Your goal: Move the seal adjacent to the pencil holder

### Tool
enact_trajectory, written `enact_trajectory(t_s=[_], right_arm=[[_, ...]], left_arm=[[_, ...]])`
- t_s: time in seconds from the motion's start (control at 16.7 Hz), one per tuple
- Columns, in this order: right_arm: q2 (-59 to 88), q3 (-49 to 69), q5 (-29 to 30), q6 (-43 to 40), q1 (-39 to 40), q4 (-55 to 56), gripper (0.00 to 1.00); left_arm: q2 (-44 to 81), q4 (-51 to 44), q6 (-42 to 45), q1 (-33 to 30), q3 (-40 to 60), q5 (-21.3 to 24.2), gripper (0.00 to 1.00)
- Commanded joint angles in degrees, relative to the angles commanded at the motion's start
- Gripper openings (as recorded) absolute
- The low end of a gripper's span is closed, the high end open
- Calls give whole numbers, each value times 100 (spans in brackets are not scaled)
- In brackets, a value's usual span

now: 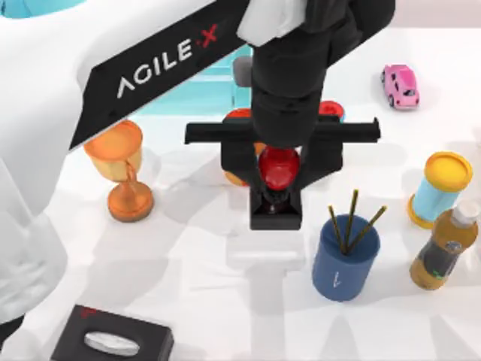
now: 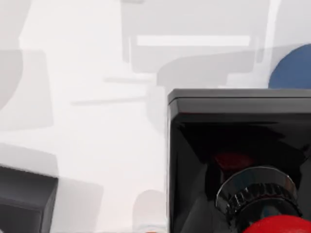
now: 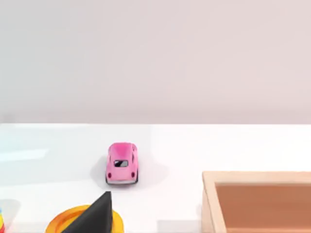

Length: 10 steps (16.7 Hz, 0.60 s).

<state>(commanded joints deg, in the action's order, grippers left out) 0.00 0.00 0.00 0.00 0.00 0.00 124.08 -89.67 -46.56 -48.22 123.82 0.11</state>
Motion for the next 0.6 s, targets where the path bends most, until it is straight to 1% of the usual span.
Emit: enact_trajectory(t_s=[0.6], right_arm=[[0,0,0,0,0,0,100]], left_arm=[[0,0,0,0,0,0,90]])
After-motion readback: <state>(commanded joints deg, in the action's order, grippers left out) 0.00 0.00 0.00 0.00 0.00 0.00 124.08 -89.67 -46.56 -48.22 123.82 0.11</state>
